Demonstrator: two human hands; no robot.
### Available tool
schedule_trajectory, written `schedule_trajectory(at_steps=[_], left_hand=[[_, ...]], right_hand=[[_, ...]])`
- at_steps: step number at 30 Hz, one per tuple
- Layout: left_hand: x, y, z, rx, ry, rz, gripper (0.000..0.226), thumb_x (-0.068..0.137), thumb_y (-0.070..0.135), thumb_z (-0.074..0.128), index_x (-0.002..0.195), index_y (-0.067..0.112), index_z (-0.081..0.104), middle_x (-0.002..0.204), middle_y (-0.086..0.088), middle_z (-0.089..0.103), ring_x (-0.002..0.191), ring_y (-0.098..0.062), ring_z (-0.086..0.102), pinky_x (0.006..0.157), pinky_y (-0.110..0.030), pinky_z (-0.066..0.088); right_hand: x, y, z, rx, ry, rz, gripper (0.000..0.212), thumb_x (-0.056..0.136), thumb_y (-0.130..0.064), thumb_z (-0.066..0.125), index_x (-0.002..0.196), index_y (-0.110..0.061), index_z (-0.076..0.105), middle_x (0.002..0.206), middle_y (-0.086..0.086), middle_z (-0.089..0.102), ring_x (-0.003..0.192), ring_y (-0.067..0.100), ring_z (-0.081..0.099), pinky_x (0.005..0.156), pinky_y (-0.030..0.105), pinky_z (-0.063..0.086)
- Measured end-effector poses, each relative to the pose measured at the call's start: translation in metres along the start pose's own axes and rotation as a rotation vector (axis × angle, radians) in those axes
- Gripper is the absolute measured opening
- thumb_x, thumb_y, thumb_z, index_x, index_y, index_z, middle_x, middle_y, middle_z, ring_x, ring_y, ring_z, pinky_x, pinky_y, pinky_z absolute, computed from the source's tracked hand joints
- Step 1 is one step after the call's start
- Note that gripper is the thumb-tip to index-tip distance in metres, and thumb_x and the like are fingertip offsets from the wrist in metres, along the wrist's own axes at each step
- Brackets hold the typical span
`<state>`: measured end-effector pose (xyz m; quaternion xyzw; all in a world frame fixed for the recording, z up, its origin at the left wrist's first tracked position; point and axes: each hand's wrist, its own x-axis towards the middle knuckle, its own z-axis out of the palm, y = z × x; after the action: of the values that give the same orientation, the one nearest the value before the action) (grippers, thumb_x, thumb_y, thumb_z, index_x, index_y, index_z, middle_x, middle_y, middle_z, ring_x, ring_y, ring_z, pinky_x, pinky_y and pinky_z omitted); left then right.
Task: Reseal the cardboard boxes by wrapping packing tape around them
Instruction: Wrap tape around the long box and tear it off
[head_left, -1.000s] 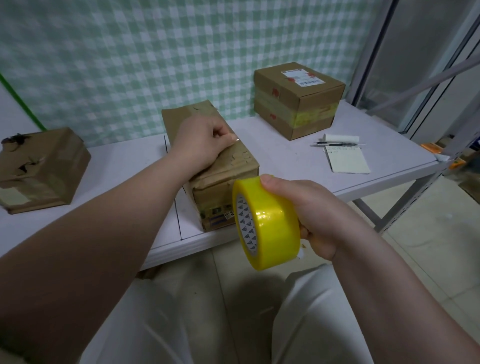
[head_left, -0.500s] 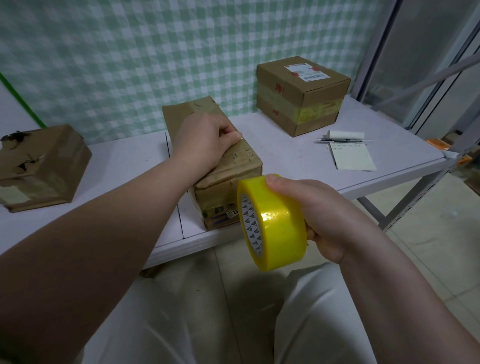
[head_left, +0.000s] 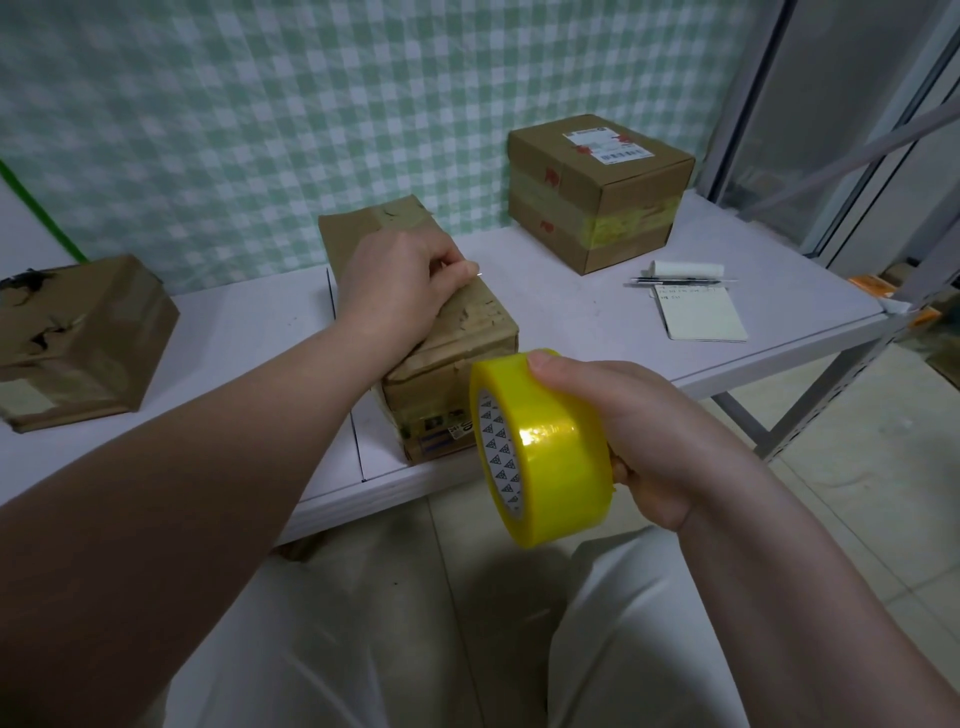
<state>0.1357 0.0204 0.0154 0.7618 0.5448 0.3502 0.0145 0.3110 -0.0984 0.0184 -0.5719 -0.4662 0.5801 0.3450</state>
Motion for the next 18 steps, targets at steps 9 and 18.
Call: schedule_trajectory(at_steps=[9, 18], left_hand=[[0.0014, 0.0003, 0.0017, 0.060, -0.039, -0.021, 0.022, 0.090, 0.035, 0.060, 0.092, 0.017, 0.073, 0.080, 0.007, 0.060, 0.076, -0.009, 0.050, 0.065, -0.026, 0.036], [0.0021, 0.0055, 0.0028, 0.187, -0.099, -0.001, 0.026, 0.094, 0.037, 0.053, 0.098, 0.016, 0.068, 0.091, -0.004, 0.065, 0.086, -0.024, 0.057, 0.068, -0.035, 0.043]], right_hand=[[0.0066, 0.0044, 0.0018, 0.038, -0.006, 0.018, 0.031, 0.085, -0.047, 0.061, 0.093, -0.018, 0.060, 0.057, -0.009, 0.057, 0.045, 0.003, 0.055, 0.041, 0.018, 0.039], [0.0102, 0.0073, 0.0024, 0.048, -0.010, 0.046, 0.033, 0.085, -0.048, 0.061, 0.097, -0.017, 0.060, 0.057, -0.009, 0.057, 0.043, 0.001, 0.055, 0.041, 0.017, 0.039]])
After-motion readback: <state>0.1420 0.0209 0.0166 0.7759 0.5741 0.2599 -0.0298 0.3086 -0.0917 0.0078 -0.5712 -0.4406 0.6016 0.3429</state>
